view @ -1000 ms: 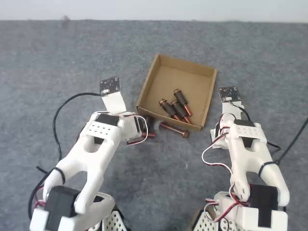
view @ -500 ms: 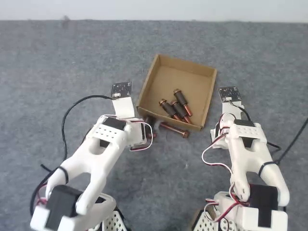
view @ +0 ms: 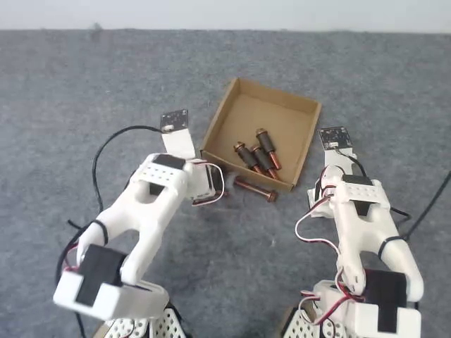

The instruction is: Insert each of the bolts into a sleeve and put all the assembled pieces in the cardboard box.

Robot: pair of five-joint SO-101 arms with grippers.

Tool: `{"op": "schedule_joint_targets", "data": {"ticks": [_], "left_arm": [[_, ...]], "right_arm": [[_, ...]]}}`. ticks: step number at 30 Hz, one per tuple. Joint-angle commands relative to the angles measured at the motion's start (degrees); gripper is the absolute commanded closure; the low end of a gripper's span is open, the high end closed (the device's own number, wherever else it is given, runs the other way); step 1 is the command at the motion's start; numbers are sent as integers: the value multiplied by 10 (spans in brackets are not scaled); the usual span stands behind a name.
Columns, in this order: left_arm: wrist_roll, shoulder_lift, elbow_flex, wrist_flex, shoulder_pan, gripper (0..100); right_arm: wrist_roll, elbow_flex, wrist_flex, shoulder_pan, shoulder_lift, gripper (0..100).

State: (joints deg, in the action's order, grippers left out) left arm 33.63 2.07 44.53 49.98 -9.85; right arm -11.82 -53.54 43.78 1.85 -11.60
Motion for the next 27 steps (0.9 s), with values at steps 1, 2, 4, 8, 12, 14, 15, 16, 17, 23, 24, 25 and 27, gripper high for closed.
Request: {"op": "schedule_joint_targets", "data": {"ticks": [1, 2, 4, 8, 12, 14, 15, 16, 17, 23, 24, 25, 27], "left_arm": [[38, 30, 29, -39, 29, 848], [42, 33, 31, -40, 38, 848], [60, 28, 29, -40, 56, 848], [76, -1, -7, -7, 64, 844], [126, -39, -44, 21, 68, 770], [144, -47, -48, 21, 68, 746], [144, -47, -47, 21, 68, 741], [144, -45, -45, 20, 70, 741], [144, -45, -45, 18, 76, 742], [144, -48, -45, 0, 106, 760], [143, -48, -45, 0, 106, 786], [134, -48, -46, 0, 106, 824], [112, -49, -47, 0, 106, 927]], "right_arm": [[-12, 28, -1, -8, -3, 993], [-12, 28, -1, -8, -3, 993], [-12, 28, -1, -8, -3, 993], [-12, 28, -1, -8, -3, 993], [-13, 28, -1, -8, -3, 993], [-13, 28, -1, -8, -3, 993], [-13, 28, -1, -8, -3, 993], [-13, 28, -1, -8, -3, 993], [-14, 28, -1, -8, -3, 993], [-24, 28, 0, -9, -3, 993], [-24, 28, 0, -9, -3, 993], [-24, 28, 0, -9, -3, 993], [-24, 28, 0, -9, -3, 993]]}}
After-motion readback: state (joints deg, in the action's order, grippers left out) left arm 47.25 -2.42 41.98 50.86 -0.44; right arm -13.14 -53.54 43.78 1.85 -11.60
